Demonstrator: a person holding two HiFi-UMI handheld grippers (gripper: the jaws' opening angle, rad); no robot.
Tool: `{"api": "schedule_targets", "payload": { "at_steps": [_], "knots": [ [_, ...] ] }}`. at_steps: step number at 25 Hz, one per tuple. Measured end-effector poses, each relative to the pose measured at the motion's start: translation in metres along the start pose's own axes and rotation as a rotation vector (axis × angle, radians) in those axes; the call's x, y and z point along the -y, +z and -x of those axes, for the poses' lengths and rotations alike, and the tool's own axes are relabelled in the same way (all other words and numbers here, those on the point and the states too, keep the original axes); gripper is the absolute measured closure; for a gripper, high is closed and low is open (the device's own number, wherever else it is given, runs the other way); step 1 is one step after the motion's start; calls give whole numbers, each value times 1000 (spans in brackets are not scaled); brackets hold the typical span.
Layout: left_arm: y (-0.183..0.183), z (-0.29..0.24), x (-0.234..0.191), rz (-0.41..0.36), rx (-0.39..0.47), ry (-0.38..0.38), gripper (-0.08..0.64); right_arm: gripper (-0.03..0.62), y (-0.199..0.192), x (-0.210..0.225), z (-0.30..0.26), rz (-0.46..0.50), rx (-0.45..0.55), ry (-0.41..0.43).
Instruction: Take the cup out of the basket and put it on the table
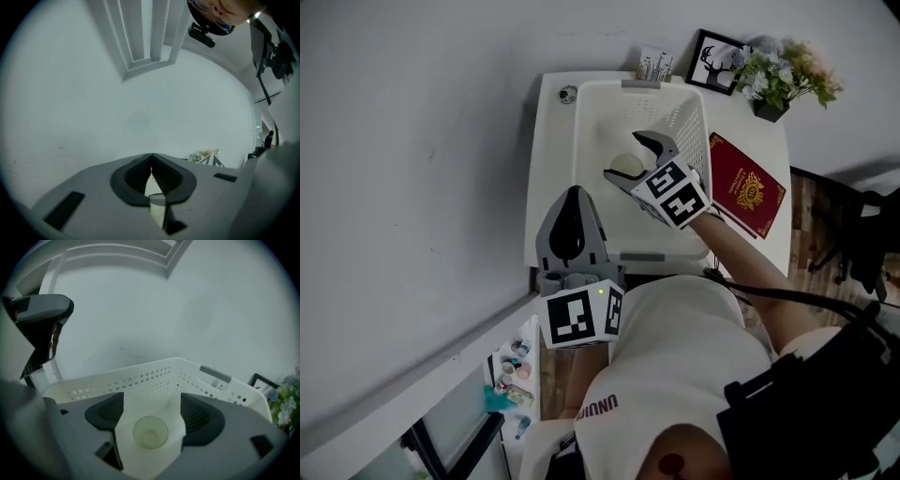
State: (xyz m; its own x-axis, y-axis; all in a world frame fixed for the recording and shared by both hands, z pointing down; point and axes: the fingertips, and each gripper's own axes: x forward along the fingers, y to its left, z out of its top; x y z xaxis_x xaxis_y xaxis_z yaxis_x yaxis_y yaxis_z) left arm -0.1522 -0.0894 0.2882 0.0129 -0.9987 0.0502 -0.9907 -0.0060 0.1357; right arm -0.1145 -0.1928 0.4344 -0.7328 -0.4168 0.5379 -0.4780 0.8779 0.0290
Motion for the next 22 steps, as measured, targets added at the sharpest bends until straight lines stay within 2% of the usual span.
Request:
{"api": "schedule_targets", "payload": {
  "at_steps": [5,11,22],
  "knots": [
    [-6,-6,-4,14,-13,-23,545,204,-17,4,-15,-31,-46,-16],
    [-5,-10,-7,10,-21,-40,545,184,-37,2,-31,-3,-112,-9],
    [-5,-17,-12,15,-25,-51,545,179,-64,3,-44,-27,-202,3]
  ]
}}
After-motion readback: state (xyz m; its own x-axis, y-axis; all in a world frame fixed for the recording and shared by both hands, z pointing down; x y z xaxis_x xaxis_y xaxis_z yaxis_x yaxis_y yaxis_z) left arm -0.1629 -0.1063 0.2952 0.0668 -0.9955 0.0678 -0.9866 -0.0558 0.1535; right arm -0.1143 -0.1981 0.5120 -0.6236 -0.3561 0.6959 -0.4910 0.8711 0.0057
